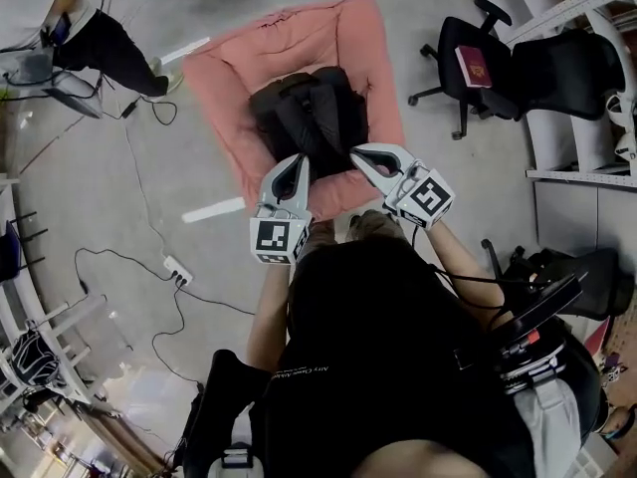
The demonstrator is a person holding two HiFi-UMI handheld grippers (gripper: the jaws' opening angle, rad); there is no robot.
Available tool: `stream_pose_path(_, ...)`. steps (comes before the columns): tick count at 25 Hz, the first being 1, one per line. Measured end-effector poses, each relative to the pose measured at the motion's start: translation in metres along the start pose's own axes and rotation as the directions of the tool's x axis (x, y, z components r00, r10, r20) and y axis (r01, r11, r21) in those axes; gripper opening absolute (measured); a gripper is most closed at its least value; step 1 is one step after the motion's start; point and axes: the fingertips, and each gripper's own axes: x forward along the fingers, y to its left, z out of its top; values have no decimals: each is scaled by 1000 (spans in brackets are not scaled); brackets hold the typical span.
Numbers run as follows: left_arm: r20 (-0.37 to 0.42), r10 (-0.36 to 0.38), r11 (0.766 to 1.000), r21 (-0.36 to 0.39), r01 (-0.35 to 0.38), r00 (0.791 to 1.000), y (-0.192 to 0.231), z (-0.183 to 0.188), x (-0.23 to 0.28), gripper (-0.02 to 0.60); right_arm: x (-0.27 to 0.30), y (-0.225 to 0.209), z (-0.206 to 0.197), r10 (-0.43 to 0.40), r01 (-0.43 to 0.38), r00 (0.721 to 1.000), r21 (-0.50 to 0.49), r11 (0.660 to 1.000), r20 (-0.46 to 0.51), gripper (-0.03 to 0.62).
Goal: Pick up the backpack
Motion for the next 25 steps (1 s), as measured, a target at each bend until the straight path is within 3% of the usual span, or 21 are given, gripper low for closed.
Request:
stream_pose_path(10,-196,-32,989,-149,2,980,73,-79,18,3,46,-52,-56,-53,59,993,52,997,-106,15)
stream_pose_path(17,-281,-40,955,-293,-46,959,88,-133,58,7,51,-104,-115,-67,88,975,91,992,-213,43)
stream_pose_path(21,-326,-45,933,-351,-77,944,88,-167,78,58,53,-120,-151,-39,70,957,98,993,-289,70)
stream_pose_path(25,-386,-53,921,-375,-104,921,87,-198,89,117,64,-130,-186,-31,81,934,127,989,-357,141)
